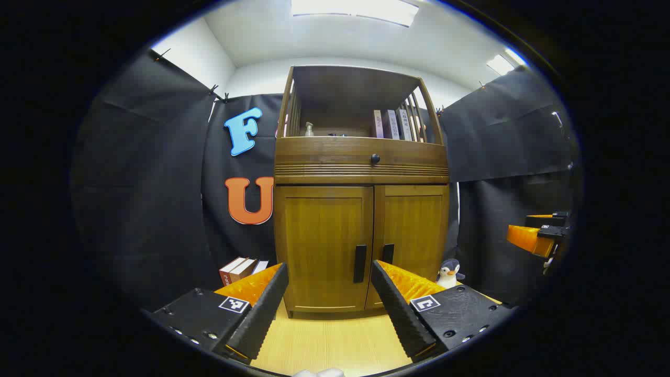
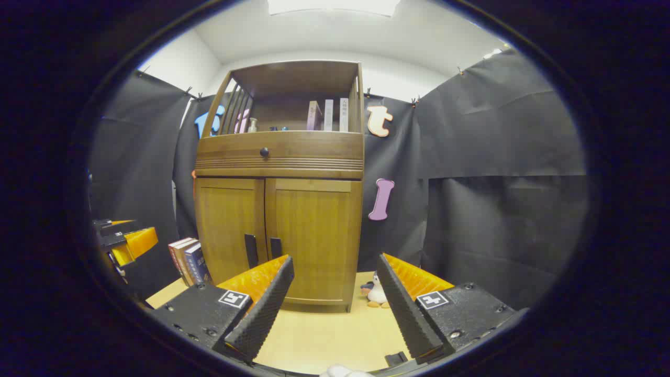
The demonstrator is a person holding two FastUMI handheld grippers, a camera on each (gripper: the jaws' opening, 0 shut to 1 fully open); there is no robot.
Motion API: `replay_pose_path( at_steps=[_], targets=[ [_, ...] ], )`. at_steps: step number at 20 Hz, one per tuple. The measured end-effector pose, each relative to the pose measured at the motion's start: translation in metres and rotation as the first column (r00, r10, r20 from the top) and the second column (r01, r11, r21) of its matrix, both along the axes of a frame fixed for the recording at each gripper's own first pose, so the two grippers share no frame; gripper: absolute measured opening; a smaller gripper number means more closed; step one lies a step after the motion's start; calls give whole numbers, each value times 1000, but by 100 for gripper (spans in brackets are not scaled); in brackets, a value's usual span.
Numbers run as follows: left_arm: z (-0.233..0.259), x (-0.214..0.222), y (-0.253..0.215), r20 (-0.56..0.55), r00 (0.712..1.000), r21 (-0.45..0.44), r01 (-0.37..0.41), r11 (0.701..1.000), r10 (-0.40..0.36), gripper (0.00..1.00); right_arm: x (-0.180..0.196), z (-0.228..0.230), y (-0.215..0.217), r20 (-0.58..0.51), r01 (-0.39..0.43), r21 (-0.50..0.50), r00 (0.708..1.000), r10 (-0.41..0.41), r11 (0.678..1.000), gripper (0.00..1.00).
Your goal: Open the right door of the double-door shoe cabinet with the right hand, and open the left door with the left hand.
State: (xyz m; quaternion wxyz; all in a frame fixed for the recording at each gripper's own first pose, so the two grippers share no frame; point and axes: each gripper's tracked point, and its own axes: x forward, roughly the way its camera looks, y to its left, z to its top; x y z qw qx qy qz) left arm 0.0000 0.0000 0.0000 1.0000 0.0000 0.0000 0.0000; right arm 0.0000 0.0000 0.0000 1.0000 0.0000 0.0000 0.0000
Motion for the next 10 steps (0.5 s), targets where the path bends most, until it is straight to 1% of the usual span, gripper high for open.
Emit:
replay_pose_path(
  at_steps=[1,2,3,7,8,10],
  targets=[
    [1,1,2,5,1000,0,-4,1000,4,100,-1,0,3,1,-2,2,1000,2,1000,100],
    [1,2,4,-1,1000,-3,-5,1000,5,96,0,0,3,1,-2,1,1000,2,1000,100],
    [-1,3,4,-3,1000,-6,-4,1000,4,100,-2,-1,3,0,0,1,1000,0,1000,100],
    [-2,4,9,-7,1000,1,-11,1000,11,100,-3,-2,6,-9,5,8,1000,-4,1000,100],
    [-2,4,10,-9,1000,3,-14,1000,14,96,-3,-3,6,-10,8,12,1000,-8,1000,100],
    [-1,5,13,-11,1000,4,-19,1000,19,96,-2,-4,10,-21,7,21,1000,-6,1000,100]
  ],
)
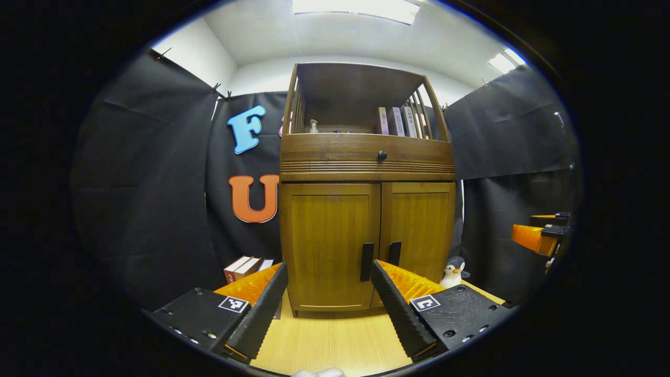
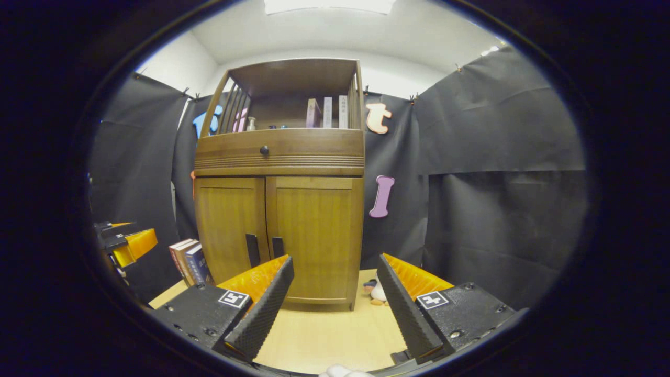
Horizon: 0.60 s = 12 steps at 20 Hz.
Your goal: Open the right door of the double-door shoe cabinet with the right hand, and open the left door with the left hand.
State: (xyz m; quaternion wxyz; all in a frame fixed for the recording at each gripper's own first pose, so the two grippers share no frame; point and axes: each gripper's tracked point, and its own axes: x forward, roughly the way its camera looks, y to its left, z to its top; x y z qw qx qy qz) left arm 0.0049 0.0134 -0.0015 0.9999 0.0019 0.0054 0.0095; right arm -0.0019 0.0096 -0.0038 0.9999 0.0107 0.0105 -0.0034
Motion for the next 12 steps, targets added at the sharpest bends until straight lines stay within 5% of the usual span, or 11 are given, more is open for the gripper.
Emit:
replay_pose_path(
  at_steps=[12],
  targets=[
    [-3,-11,21,-11,999,6,-34,999,34,100,31,-10,11,-34,-12,6,999,12,1000,100]
  ],
)
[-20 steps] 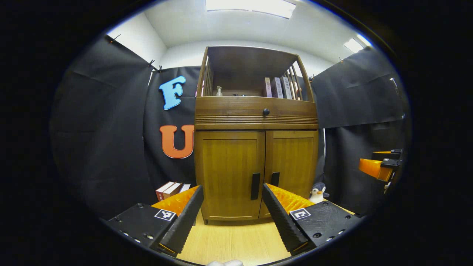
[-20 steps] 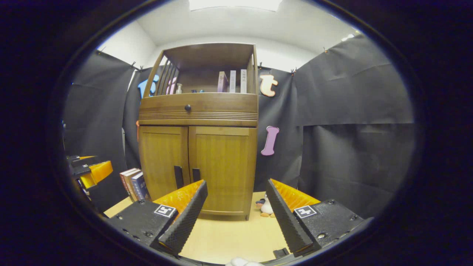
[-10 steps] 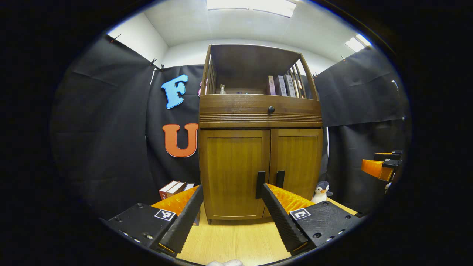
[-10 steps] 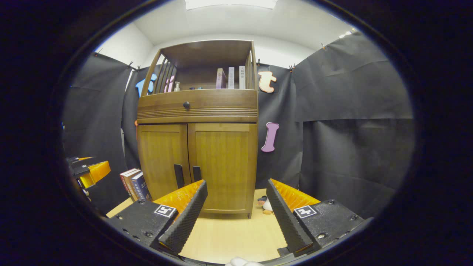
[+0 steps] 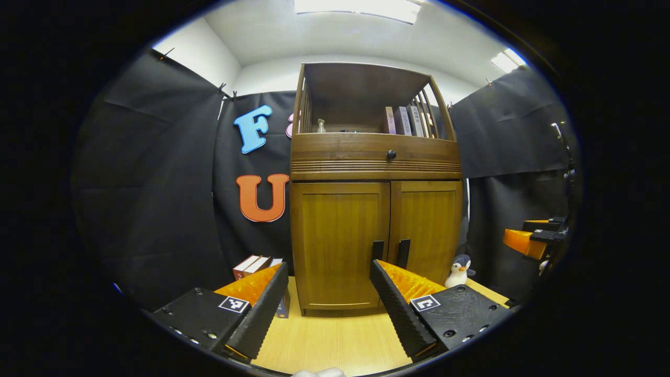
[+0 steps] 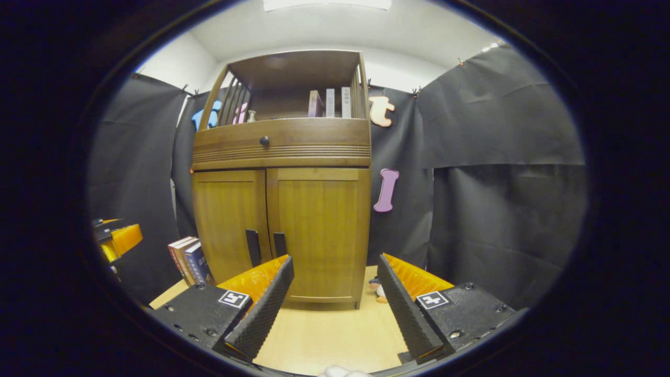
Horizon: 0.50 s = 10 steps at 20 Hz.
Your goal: Open the right door of the double-door shoe cabinet with the right hand, and open the left door with the left hand.
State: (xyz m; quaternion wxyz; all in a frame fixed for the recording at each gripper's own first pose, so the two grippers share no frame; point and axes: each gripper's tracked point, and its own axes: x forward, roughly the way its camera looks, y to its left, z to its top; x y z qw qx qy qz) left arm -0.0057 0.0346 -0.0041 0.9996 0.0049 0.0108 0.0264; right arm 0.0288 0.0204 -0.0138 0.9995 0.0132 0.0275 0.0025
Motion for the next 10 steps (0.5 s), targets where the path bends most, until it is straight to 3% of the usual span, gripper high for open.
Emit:
replay_pose_path(
  at_steps=[2,10],
  targets=[
    [-3,-6,3,-9,1000,-2,-7,1000,7,96,12,0,3,5,-2,-3,1000,2,1000,100],
    [-11,-26,14,-33,999,9,-34,999,34,96,76,-8,35,14,-37,-24,999,38,999,100]
  ],
)
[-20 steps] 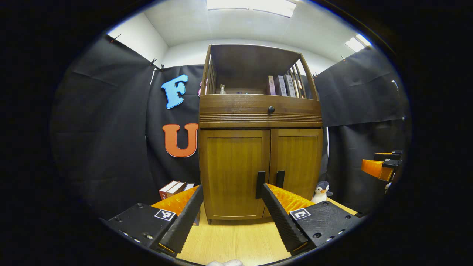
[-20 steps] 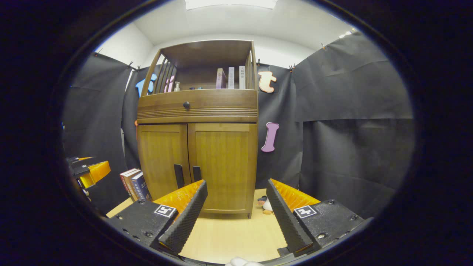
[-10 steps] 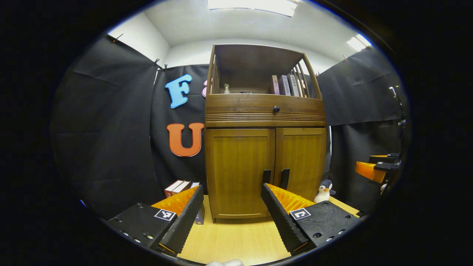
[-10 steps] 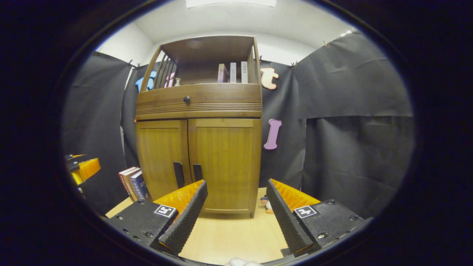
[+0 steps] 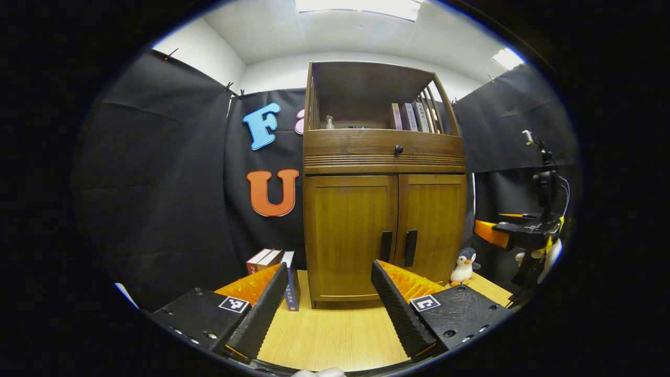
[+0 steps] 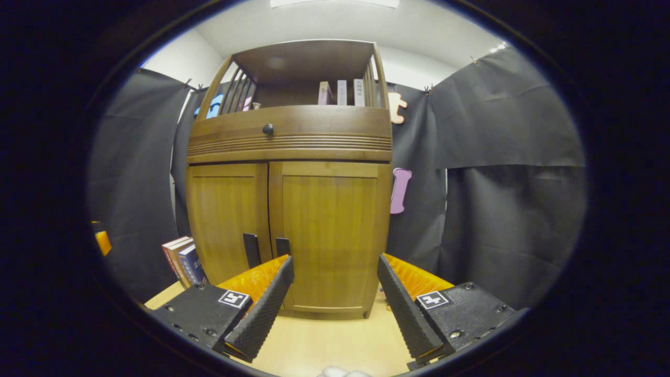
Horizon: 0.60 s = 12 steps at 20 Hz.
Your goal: Open the right door of the double-door shoe cabinet with the right hand, and open the left door with the left hand.
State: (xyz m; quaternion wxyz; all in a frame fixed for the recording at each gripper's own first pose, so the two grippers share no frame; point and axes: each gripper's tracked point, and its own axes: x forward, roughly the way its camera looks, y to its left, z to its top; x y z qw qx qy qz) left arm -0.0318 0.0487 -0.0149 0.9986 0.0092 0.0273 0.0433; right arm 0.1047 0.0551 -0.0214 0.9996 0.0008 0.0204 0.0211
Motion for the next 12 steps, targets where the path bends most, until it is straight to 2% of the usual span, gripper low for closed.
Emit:
replay_pose_path(
  at_steps=[2,3,4,5,7,8,12],
  targets=[
    [0,-3,2,-5,1000,-1,-7,1000,7,100,18,-4,12,-8,-18,4,1000,18,1000,100],
    [0,-4,4,-4,1000,-4,-9,1000,9,96,26,-7,22,-16,-30,7,999,31,1000,100],
    [1,-5,5,-3,1000,-8,-10,1000,10,100,35,-10,32,-24,-46,9,999,47,999,100],
    [2,-6,6,-2,1000,-11,-13,1000,13,96,44,-14,40,-29,-55,10,998,55,998,100],
    [2,-7,10,0,1000,-12,-20,1000,20,100,65,-21,58,-44,-71,20,996,72,997,100],
    [3,-6,11,0,1000,-13,-23,1000,23,96,77,-26,65,-59,-67,22,996,68,998,100],
    [3,-4,17,-3,1000,-21,-29,999,29,96,118,-47,87,-110,-75,7,991,75,997,100]
  ],
)
